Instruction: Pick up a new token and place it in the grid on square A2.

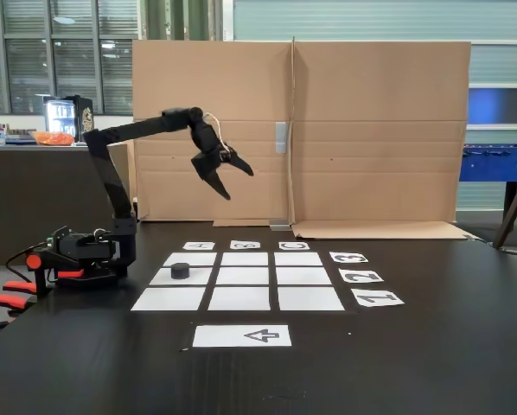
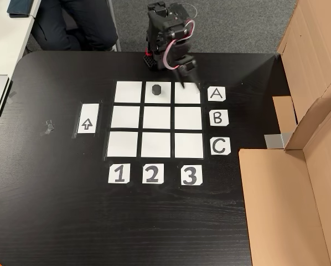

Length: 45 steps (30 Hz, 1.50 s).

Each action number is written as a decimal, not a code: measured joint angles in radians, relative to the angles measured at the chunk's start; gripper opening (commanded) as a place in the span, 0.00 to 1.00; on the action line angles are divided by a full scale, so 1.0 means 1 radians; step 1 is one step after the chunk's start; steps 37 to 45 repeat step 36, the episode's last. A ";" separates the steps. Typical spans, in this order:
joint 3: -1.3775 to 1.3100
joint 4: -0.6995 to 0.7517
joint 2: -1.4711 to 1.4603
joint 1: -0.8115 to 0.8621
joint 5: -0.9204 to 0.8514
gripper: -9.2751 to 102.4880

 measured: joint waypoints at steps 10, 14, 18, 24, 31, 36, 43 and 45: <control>-0.023 0.000 0.057 -0.129 0.126 0.45; 0.008 0.000 0.137 -0.170 0.137 0.45; 0.025 0.006 0.193 -0.186 0.137 0.45; 0.072 0.006 0.290 -0.245 0.137 0.45; 0.152 0.017 0.457 -0.301 0.137 0.45; 0.176 0.021 0.526 -0.319 0.137 0.45; 0.176 0.021 0.526 -0.319 0.137 0.45; 0.176 0.021 0.526 -0.319 0.137 0.45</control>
